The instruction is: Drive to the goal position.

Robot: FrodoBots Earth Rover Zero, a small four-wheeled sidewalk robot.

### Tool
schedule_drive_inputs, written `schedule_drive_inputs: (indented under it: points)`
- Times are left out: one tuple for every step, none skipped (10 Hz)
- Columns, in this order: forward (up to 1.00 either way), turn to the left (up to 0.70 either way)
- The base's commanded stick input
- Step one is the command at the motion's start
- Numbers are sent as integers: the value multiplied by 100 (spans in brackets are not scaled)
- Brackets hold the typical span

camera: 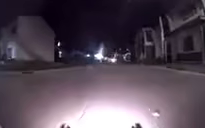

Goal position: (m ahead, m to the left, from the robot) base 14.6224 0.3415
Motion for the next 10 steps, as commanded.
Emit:
schedule_drive_inputs:
  points:
    - [85,0]
    - [85,0]
    - [85,0]
    - [85,0]
    - [85,0]
    - [85,0]
    - [85,0]
    - [85,0]
    - [85,0]
    - [85,0]
